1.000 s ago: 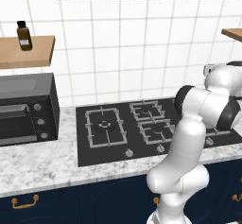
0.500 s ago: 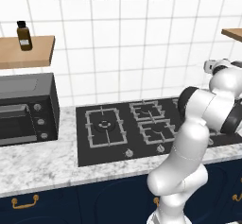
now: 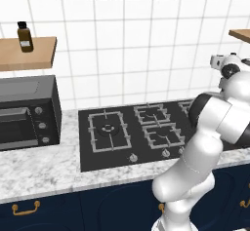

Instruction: Put the eggplant and lime in the pot. Retrieve the spatula and lightly stir the vegetables in the pot.

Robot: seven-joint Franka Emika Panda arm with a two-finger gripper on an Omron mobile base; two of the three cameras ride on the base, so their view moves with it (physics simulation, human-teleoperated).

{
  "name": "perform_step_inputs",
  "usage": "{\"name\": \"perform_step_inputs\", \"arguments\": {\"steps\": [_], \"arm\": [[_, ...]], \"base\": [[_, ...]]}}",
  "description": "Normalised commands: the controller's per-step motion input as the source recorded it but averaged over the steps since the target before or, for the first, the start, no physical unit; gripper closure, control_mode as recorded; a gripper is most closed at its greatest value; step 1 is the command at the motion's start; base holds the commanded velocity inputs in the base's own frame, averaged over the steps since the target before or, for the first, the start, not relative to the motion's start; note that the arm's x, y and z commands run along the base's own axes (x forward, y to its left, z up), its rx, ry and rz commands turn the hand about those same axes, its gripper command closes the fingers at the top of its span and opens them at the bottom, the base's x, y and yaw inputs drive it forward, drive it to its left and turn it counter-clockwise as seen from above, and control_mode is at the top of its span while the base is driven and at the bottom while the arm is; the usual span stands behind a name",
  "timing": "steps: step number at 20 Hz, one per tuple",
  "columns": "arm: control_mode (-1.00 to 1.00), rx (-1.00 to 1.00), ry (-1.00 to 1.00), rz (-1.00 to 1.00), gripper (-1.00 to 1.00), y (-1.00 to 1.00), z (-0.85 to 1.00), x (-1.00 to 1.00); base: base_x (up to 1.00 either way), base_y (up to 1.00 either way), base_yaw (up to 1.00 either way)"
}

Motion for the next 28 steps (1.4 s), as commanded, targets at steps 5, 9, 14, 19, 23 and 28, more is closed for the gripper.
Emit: {"name": "perform_step_inputs", "arguments": {"steps": [5, 9, 14, 19, 23, 28], "arm": [[-1.0, 0.0, 0.04, 0.0, 1.0, 0.27, -0.13, -0.26], [-1.0, 0.0, 0.02, 0.0, 1.0, 0.15, -0.05, -0.12], [-1.0, 0.0, 0.0, 0.0, 1.0, 0.04, -0.22, 0.0], [-1.0, 0.0, 0.0, 0.0, 1.0, 0.0, -0.36, 0.0], [-1.0, 0.0, -0.01, 0.0, 1.0, 0.0, -0.49, 0.0], [-1.0, 0.0, -0.08, 0.0, 1.0, 0.0, -0.49, 0.0]], "base": [[0.0, 0.0, 0.0], [0.0, 0.0, 0.0], [0.0, 0.0, 0.0], [0.0, 0.0, 0.0], [0.0, 0.0, 0.0], [0.0, 0.0, 0.0]]}}
